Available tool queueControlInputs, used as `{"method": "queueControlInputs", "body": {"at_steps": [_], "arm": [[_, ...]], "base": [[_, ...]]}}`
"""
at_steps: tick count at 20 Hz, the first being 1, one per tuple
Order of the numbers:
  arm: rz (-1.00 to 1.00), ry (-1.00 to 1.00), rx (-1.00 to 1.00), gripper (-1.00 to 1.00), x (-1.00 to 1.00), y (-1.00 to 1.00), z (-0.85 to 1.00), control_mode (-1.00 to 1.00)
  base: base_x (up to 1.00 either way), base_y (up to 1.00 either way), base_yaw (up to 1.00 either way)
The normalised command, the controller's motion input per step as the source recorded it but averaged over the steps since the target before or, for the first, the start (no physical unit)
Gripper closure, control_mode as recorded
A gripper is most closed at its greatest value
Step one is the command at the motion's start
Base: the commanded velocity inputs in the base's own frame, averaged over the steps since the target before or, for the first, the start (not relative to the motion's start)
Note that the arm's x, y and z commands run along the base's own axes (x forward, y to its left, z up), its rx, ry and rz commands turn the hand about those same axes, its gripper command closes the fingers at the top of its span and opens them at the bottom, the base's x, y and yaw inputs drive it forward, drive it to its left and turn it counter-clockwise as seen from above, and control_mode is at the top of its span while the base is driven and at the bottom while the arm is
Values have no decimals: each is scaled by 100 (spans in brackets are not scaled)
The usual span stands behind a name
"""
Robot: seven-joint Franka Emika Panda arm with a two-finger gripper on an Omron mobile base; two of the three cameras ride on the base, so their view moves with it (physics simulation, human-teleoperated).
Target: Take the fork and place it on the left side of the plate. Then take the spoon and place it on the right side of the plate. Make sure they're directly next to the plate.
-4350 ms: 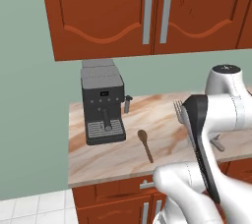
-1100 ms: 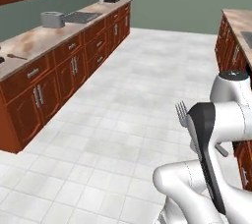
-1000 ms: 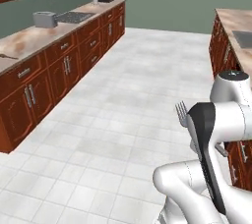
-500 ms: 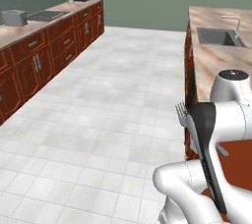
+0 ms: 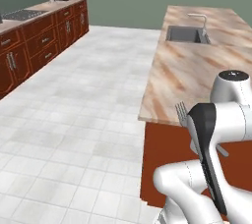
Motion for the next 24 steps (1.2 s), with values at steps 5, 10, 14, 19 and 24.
{"method": "queueControlInputs", "body": {"at_steps": [5, 10, 14, 19, 24], "arm": [[0, 0, 0, 100, 0, 0, 0, 100], [0, 0, 0, 100, 0, 0, 0, 100], [0, 0, 0, 100, 0, 0, 0, 100], [0, 0, 0, 100, 0, 0, 0, 100], [0, 0, 0, 100, 0, 0, 0, 100]], "base": [[-42, -100, 0], [-57, -100, 1], [-37, -100, 1], [-22, -100, 8], [-9, -100, 16]]}}
